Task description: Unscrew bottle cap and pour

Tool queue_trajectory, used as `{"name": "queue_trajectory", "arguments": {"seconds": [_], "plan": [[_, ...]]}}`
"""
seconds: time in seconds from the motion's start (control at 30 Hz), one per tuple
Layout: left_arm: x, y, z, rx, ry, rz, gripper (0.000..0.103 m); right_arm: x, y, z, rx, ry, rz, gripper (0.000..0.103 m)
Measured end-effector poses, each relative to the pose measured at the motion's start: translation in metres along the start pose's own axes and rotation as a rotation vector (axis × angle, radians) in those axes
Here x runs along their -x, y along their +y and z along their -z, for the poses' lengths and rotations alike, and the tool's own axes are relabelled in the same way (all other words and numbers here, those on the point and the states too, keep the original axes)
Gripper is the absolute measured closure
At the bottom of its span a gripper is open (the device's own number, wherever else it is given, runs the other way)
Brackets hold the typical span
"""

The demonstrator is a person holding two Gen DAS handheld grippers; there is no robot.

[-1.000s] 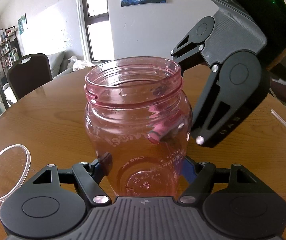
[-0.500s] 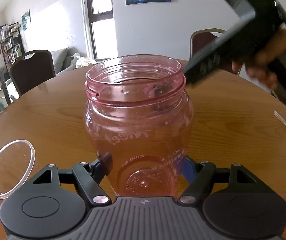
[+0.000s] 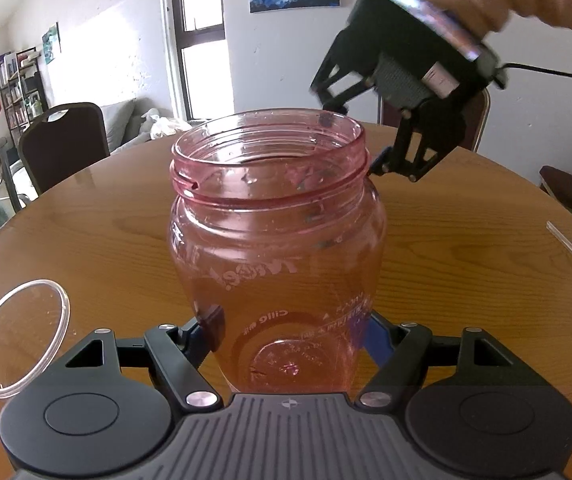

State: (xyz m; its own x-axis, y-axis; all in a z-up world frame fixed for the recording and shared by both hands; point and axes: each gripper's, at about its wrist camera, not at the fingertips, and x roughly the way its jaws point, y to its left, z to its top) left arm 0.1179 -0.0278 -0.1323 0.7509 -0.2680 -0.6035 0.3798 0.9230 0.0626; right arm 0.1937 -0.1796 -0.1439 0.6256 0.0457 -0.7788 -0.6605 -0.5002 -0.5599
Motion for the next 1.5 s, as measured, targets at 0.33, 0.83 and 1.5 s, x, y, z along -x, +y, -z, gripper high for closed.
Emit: {"name": "queue_trajectory", "arguments": {"seconds": [0.33,0.83,1.5], "plan": [[0.002,-0.002,0.002,0.004,0.002,0.0,0.029,0.021,-0.043,0.046,-1.02,-0.367,-0.315,0.078],[0.004,-0.01,0.004,-0.02,0.035,-0.01,0.029,0.008,0.161,0.154,-2.346,-1.051,-0.612,0.071],[0.003,-0.01,0.01,0.012,0.02,-0.017,0.03,0.119,0.093,-0.022,0.232,0.034,0.049,0.006]]}}
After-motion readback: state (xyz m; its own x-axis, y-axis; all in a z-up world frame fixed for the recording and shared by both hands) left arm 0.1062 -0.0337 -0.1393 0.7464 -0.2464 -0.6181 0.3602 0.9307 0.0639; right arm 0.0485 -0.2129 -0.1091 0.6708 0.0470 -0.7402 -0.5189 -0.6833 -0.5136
